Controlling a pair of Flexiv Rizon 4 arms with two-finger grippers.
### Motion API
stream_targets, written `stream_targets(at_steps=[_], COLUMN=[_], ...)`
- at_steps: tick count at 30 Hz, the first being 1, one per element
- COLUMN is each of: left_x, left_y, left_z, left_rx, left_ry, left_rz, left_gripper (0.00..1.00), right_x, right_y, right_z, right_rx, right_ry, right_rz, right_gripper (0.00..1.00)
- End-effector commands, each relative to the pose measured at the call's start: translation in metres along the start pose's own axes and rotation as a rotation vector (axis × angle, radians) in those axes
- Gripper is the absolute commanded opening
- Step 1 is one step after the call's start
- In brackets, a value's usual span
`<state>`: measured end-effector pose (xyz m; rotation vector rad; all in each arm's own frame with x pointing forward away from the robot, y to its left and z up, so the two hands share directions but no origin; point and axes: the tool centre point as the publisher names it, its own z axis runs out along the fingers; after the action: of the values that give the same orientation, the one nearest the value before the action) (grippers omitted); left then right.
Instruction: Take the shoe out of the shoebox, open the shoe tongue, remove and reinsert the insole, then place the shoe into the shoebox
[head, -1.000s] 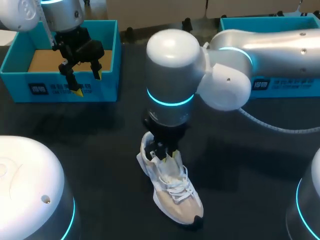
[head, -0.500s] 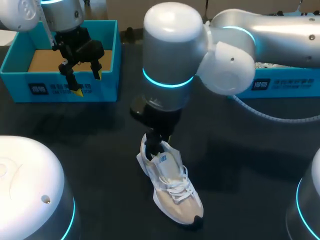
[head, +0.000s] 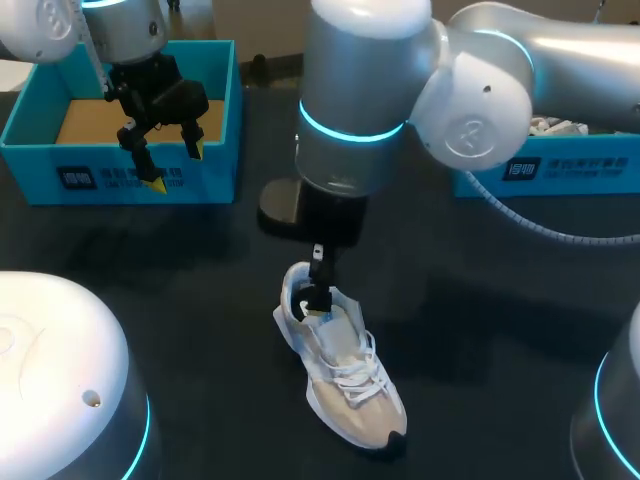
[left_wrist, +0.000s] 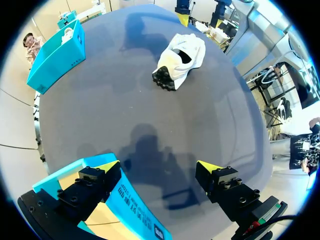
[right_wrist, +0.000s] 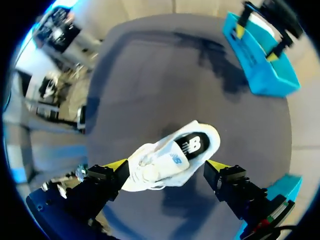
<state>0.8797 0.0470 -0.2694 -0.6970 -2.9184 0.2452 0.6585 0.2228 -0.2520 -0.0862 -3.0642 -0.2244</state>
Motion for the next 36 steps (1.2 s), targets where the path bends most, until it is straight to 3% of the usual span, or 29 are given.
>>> stream_targets(at_steps=[1, 6, 14, 20, 28, 36], left_x=[0.0, 0.0, 0.0, 0.0, 0.0, 0.0], left_y=[0.0, 0.0, 0.0, 0.0, 0.0, 0.0], left_z=[0.0, 0.0, 0.0, 0.0, 0.0, 0.0], left_rx=[-0.002, -0.002, -0.002, -0.002, -0.002, -0.002], left_ry=[0.001, 0.001, 0.001, 0.001, 0.001, 0.001], left_rz=[0.0, 0.0, 0.0, 0.0, 0.0, 0.0], left_gripper=[1.0, 1.0, 1.0, 1.0, 1.0, 1.0], right_x=[-0.004, -0.004, -0.039, -0.06, -0.077, -0.089], right_y=[-0.006, -0.006, 0.008, 0.011, 0.006, 0.006], right_z=[0.003, 0.003, 0.008, 0.01, 0.029, 0.044], right_rx=[-0.027, -0.027, 0.172, 0.167, 0.194, 0.149], right_ry=[0.021, 0.021, -0.028, -0.059, -0.065, -0.09], right_rz=[-0.076, -0.076, -0.223, -0.315, -0.456, -0.505], right_gripper=[1.0, 1.0, 1.0, 1.0, 1.0, 1.0])
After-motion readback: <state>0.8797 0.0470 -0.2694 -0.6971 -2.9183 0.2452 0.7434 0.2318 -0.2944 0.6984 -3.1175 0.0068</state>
